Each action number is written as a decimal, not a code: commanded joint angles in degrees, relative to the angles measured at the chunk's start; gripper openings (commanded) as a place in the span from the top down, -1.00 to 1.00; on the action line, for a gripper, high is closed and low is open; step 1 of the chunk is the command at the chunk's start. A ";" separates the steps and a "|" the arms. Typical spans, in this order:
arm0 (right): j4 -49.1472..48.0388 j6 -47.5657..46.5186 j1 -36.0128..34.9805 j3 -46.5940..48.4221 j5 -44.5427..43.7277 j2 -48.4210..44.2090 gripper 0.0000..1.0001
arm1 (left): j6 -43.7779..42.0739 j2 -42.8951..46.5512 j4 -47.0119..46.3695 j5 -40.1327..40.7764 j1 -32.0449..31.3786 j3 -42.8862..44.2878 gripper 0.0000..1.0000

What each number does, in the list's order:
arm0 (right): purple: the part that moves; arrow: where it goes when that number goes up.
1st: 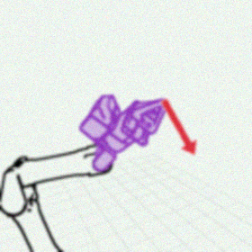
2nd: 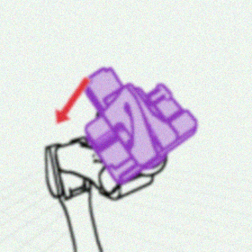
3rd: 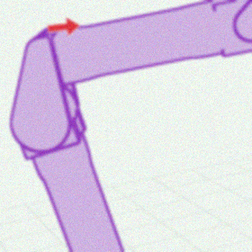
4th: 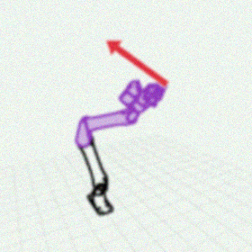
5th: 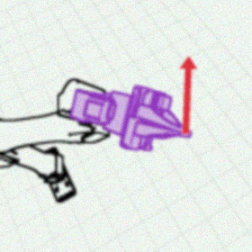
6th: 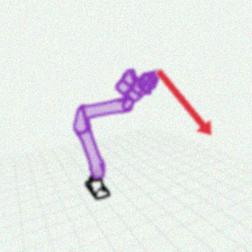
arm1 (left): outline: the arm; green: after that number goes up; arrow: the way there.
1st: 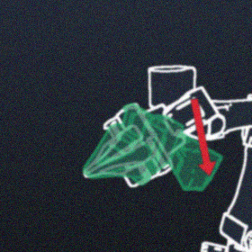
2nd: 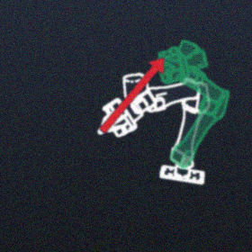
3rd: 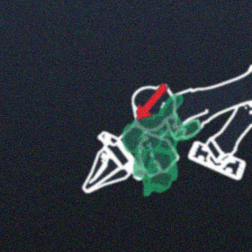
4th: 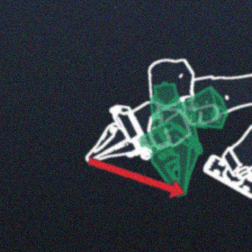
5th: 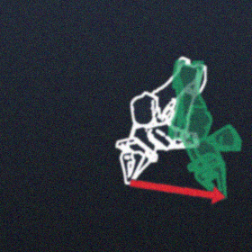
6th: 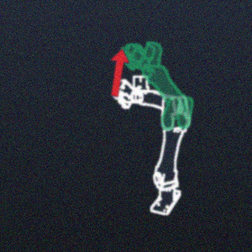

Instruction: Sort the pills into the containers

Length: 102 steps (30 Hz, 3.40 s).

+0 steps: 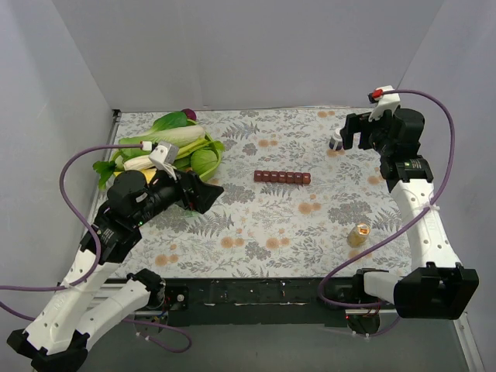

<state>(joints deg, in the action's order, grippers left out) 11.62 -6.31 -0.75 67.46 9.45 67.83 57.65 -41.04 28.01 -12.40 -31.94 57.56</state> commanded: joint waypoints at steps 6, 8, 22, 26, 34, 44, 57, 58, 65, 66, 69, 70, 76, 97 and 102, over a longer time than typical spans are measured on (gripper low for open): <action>4.18 -15.90 0.14 1.44 23.90 5.63 -0.96 | -1.92 0.96 0.11 0.45 0.30 -2.63 -0.96; 6.47 -23.96 -0.38 1.18 31.90 7.48 -0.96 | -2.19 0.87 0.20 0.63 0.39 -3.24 -0.96; 21.94 -56.27 -16.91 18.56 12.96 39.64 -0.82 | 0.01 3.77 0.29 1.07 0.30 -7.64 -0.96; 25.47 -55.83 -17.96 23.24 12.87 45.71 -0.80 | 0.89 5.26 1.08 1.33 0.30 -8.43 -0.96; 27.67 -56.01 -19.20 21.66 16.64 47.04 -0.70 | 1.24 6.67 1.08 1.68 0.30 -8.34 -0.96; 25.21 -54.25 -20.16 20.69 14.37 50.64 -0.50 | 2.82 6.32 -0.41 -0.16 0.30 -9.66 -0.96; 25.03 -63.21 -21.66 9.28 18.05 44.23 0.25 | 3.27 9.48 -0.06 -4.55 0.30 -12.73 -0.96; 25.47 -63.91 -21.75 7.61 18.67 43.62 0.30 | 2.56 9.83 -0.58 -7.69 0.39 -13.17 -0.96; 28.81 -69.62 -22.53 -4.76 20.43 33.80 0.59 | -2.62 8.08 -6.54 -22.36 0.30 -15.54 -0.96; 28.73 -70.94 -22.80 -6.62 20.26 32.38 0.60 | -3.59 7.47 -7.96 -23.71 0.30 -16.33 -0.96; 27.94 -71.91 -23.24 -13.47 19.64 27.19 0.61 | -6.22 6.76 -14.28 -28.46 0.22 -20.46 -0.95; 27.67 -71.83 -23.24 -14.71 19.46 26.31 0.61 | -8.93 6.50 -17.00 -29.16 0.13 -21.25 -0.94; 25.74 -71.30 -23.24 -20.96 20.77 19.89 0.63 | -18.96 1.24 -29.82 -24.18 -5.92 -28.37 -0.96; 28.81 -71.39 -20.60 -21.58 24.47 18.04 -0.47 | -36.11 -35.42 -54.37 -5.61 -23.51 -28.47 -0.96; 29.78 -73.49 -18.41 -22.28 25.35 17.51 -0.50 | -37.08 -38.59 -55.43 -5.53 -24.31 -27.50 -0.96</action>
<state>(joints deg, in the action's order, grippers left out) 37.91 -74.22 -20.71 45.84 32.60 87.20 22.68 -78.28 -24.27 -18.59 -55.42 27.38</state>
